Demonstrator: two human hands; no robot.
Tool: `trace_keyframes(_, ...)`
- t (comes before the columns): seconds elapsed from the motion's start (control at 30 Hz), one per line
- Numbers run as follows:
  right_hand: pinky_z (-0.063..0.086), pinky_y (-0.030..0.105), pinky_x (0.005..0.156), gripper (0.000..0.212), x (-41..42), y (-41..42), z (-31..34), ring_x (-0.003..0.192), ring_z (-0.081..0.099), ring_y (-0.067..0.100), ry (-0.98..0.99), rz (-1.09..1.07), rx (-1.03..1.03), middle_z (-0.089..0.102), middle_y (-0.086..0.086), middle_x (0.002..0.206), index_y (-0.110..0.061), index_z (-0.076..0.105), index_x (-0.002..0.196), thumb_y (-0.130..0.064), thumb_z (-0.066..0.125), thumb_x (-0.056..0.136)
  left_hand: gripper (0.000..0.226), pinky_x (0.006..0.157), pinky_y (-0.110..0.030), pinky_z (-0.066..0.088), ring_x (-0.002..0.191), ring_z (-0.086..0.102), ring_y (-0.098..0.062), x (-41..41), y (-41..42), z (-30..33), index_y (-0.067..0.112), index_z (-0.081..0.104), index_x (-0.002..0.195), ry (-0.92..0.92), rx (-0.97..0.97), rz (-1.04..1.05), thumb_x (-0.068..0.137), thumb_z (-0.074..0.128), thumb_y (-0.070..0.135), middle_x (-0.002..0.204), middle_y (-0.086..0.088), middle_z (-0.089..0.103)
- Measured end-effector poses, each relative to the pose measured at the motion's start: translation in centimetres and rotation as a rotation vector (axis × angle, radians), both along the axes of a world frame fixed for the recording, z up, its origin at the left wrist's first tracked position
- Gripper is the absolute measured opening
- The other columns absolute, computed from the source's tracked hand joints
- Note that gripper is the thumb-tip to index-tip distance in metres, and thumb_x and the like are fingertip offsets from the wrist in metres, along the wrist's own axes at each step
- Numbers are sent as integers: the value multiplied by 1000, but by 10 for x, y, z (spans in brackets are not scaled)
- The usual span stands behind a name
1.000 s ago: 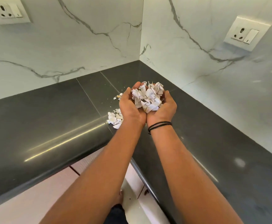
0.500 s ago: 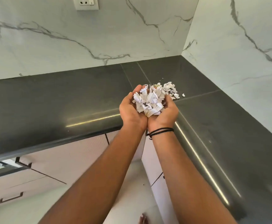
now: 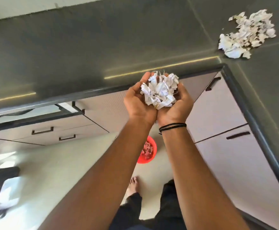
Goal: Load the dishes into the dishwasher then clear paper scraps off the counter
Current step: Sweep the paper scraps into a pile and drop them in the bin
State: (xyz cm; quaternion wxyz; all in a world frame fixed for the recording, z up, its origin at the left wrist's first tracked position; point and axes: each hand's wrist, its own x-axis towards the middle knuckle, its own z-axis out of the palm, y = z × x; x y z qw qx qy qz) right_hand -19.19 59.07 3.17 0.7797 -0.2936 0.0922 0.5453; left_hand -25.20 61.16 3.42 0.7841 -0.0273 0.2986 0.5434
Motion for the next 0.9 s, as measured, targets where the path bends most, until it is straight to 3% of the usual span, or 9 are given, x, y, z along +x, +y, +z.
trace_keyframes(0.1,43,53,108,34,-23,-3,-60,114,60,42,60,-1,-22,64,21,113,1,62,117,-23,43,100,37,112,-53,42,125,61,-39,-23,-7,-54,4,73,108,27,-37,-11,94,42,18,118,-16,70)
trace_keyframes(0.23,48,50,102,33,-45,-14,-147,104,63,37,141,-6,-50,67,18,105,0,64,107,-23,42,101,34,103,-48,50,100,68,-35,-43,-16,-135,7,70,99,63,-113,-39,94,39,19,104,-12,71)
trace_keyframes(0.43,49,47,100,28,-66,-37,-293,107,62,37,168,-56,-157,64,19,109,0,63,109,-20,46,98,32,88,-43,58,91,73,-34,-62,-36,-277,9,73,91,142,-261,-88,93,43,18,100,-12,74)
trace_keyframes(0.53,50,53,100,29,-76,-49,-364,105,63,41,159,-49,-215,65,21,108,4,64,108,-18,52,93,32,102,-46,51,102,69,-35,-75,-48,-350,10,74,89,124,-308,-89,91,43,17,107,-12,72)
trace_keyframes(0.63,38,64,108,38,-89,-58,-436,116,58,49,156,-37,-315,59,26,117,6,60,120,-17,56,90,32,111,-51,42,112,65,-37,-86,-59,-424,9,71,97,110,-352,-39,91,41,17,115,-14,70)
trace_keyframes(0.73,40,62,108,43,-99,-65,-492,115,58,48,193,-34,-412,59,26,120,7,56,128,-15,52,91,35,113,-55,38,123,60,-41,-92,-68,-486,8,71,102,138,-411,-17,91,39,17,129,-20,65)
trace_keyframes(0.8,46,58,104,37,-101,-68,-525,104,62,43,211,-37,-443,63,25,112,8,59,121,-15,49,93,33,113,-54,39,121,60,-42,-93,-71,-525,6,71,98,166,-449,0,87,41,14,128,-22,64)
trace_keyframes(0.9,57,47,86,31,-102,-70,-572,86,68,38,247,-26,-511,70,21,93,6,66,101,-16,43,97,37,113,-55,39,124,59,-44,-91,-71,-571,3,71,102,208,-503,2,75,48,11,126,-24,64)
